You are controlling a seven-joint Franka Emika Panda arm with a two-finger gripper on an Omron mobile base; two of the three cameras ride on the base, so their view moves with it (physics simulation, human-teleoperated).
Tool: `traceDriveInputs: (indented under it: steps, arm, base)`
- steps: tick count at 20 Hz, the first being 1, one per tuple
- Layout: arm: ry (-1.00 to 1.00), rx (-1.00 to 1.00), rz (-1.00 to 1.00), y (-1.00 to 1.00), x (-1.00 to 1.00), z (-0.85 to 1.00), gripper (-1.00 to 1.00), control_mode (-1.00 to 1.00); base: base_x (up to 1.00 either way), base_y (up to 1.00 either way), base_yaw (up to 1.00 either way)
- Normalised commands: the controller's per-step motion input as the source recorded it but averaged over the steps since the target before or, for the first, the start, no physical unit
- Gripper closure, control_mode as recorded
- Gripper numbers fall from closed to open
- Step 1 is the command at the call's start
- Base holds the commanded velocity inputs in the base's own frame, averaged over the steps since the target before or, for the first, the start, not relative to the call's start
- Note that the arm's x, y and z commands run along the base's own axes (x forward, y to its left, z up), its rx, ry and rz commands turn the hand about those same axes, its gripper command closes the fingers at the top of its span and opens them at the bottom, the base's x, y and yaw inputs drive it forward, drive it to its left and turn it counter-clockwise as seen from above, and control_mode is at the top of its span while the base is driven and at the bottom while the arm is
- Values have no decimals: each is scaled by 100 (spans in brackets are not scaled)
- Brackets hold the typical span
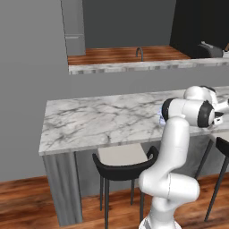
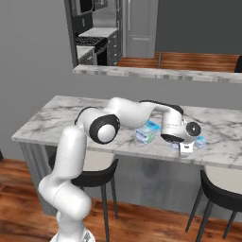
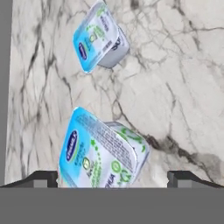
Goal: Stack the yogurt containers by placing the smaller containers on top of the larger containers.
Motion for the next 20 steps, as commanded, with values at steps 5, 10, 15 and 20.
traceDriveInputs:
  steps: [5, 10, 15, 20]
  arm:
    - [1, 0, 0, 0, 15, -17, -100, -100]
    - [1, 0, 0, 0, 14, -18, -100, -100]
    - [0, 0, 0, 0, 15, -18, 100, -100]
    - [0, 0, 0, 0, 15, -10, 100, -100]
  base:
    - [0, 0, 0]
    - [0, 0, 0]
    - [0, 0, 0]
    - [0, 0, 0]
